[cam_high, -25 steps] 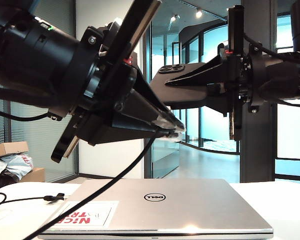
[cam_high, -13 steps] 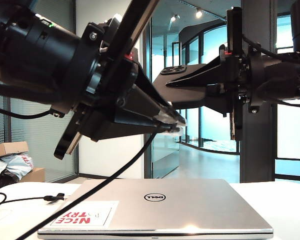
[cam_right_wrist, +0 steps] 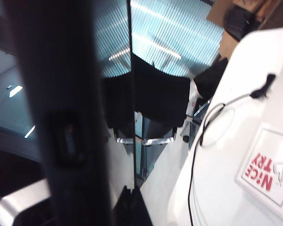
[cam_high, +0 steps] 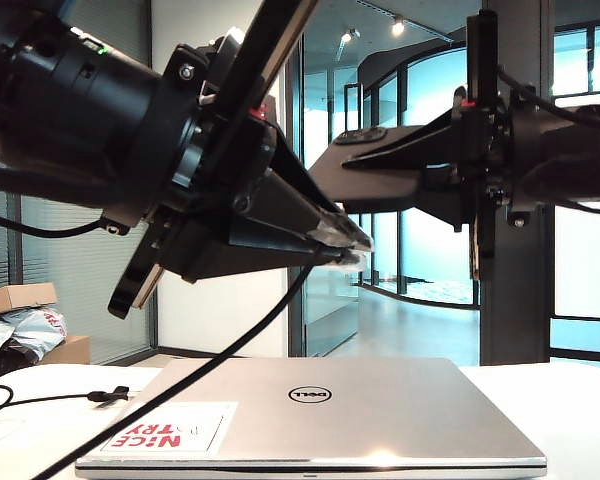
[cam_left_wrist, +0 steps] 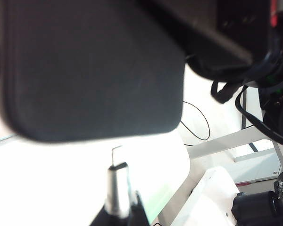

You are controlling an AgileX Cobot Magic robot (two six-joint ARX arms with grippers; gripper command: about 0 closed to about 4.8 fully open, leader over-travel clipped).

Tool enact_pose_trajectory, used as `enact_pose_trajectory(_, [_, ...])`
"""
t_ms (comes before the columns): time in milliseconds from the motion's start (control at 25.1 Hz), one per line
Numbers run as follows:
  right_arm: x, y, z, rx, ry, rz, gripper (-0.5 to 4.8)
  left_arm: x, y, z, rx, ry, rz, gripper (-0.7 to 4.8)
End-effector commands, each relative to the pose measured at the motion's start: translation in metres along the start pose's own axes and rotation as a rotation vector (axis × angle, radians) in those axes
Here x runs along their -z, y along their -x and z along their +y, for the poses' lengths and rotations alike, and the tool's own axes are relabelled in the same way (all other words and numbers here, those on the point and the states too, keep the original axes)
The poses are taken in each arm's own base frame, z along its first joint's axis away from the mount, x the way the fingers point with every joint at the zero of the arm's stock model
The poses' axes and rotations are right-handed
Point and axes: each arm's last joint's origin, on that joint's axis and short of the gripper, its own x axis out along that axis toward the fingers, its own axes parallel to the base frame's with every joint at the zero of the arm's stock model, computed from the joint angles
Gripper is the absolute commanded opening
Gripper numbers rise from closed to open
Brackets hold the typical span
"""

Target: Pick up the charging cable and the phone, plug the charging cable into the charging port on the phone, and finally place them back on the table.

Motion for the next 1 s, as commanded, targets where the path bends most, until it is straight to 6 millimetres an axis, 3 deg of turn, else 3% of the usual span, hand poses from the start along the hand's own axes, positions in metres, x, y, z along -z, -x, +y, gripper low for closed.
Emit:
enact_pose_trajectory(40, [-0.0052, -0.0009, 0.0072, -0.038, 0.042, -0.036, -0.05, -0.0022, 0.0002, -0.0018, 0.013, 0.001, -0.014, -0.06])
enact_pose_trajectory(998, [0.0003, -0.0053, 0.0067, -0.046, 0.042, 0.006, -0.05, -0.0023, 0.0002, -0.0019, 0.014, 0.001, -0.014, -0.06])
